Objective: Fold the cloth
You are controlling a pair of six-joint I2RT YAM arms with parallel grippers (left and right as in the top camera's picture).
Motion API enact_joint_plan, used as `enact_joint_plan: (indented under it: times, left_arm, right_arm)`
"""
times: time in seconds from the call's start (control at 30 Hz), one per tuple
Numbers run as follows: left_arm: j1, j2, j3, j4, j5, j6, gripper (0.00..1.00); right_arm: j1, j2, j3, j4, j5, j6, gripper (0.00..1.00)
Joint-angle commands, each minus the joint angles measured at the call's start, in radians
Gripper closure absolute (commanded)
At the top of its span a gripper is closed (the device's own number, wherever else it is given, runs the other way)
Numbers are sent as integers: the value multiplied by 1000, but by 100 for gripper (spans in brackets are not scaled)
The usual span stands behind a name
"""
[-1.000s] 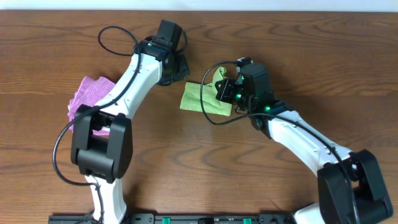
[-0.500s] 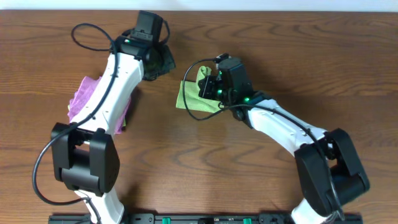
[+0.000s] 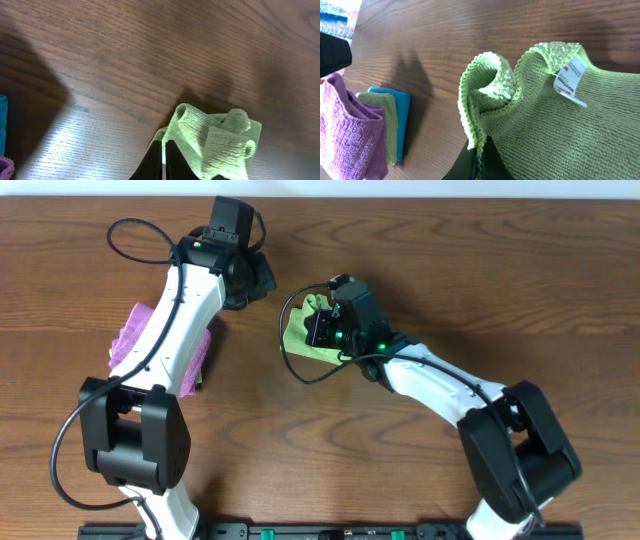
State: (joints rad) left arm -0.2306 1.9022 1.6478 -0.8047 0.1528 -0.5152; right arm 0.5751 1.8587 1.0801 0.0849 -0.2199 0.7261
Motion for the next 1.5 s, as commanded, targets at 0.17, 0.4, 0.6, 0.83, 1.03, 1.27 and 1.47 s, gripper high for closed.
enact_joint_plan:
  times: [0.17,0.4,0.6,0.83,1.03,1.27,1.47]
  left_arm:
    - [3,-29,-8,-3,13,23,94]
    - [3,-46,-8,-5,13,32,94]
    - [12,-59,-8,-5,14,44,94]
    - [46,-61,-8,-8,30,46,94]
    - [60,-61,-8,-7,34,60,94]
    - [60,-69,-8,-8,52,75,86]
    - [60,-114,-8,-22,54,75,17]
  right_arm:
    - [32,75,53,12,10,-6,99]
    - [48,156,136,7,-2,-6,99]
    - [60,172,163,-16,0,-31,48]
    - [57,164,177,-13,-17,-36,1]
    - [34,76,182,-22,-16,-48,1]
    - [-16,-87,182,-149,-13,-150,1]
    - [-122,-275,182,-386,-17,-323,1]
